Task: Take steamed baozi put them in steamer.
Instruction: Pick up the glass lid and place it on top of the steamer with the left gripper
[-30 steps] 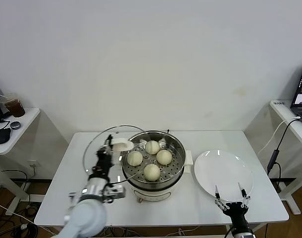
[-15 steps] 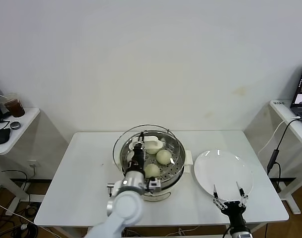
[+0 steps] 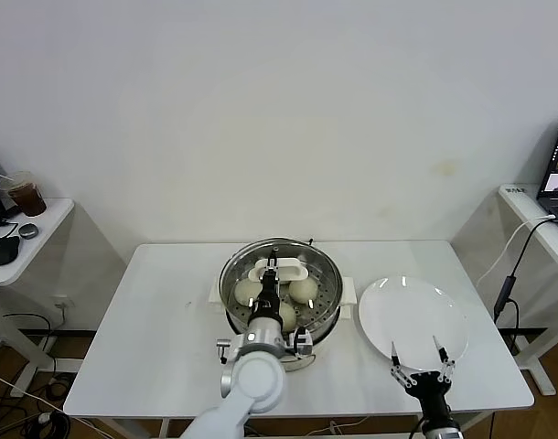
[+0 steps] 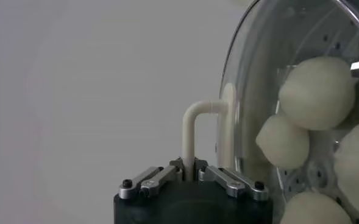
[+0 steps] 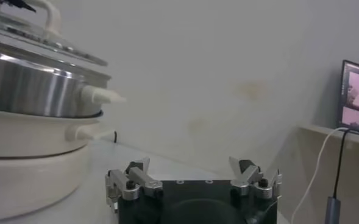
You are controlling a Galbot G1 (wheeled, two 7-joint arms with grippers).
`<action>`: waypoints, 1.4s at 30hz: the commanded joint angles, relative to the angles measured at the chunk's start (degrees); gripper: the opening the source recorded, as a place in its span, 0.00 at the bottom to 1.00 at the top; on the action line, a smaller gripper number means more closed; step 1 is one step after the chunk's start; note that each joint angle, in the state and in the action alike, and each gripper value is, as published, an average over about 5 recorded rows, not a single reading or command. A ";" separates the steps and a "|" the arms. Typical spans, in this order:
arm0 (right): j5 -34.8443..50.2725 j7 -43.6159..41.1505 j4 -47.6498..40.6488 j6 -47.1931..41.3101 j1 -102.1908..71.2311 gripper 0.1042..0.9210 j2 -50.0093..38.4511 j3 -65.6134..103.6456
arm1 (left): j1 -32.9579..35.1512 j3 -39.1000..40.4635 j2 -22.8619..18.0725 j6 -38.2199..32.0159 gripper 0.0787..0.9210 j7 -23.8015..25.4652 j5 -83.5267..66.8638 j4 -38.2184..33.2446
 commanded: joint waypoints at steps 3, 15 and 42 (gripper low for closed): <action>-0.28 0.04 -0.02 0.05 -0.10 0.88 0.11 -0.34 | 0.02 0.42 -1.74 0.13 0.10 -0.02 1.72 1.80; -0.28 0.04 -0.13 0.06 -0.22 0.88 -0.01 -0.83 | 1.03 0.27 -2.17 0.26 0.10 -0.32 1.18 1.18; 0.54 -0.30 1.14 -0.53 -1.55 0.88 -1.42 -0.66 | 36.30 -18.18 10.78 -14.50 0.54 -25.30 -56.66 -32.82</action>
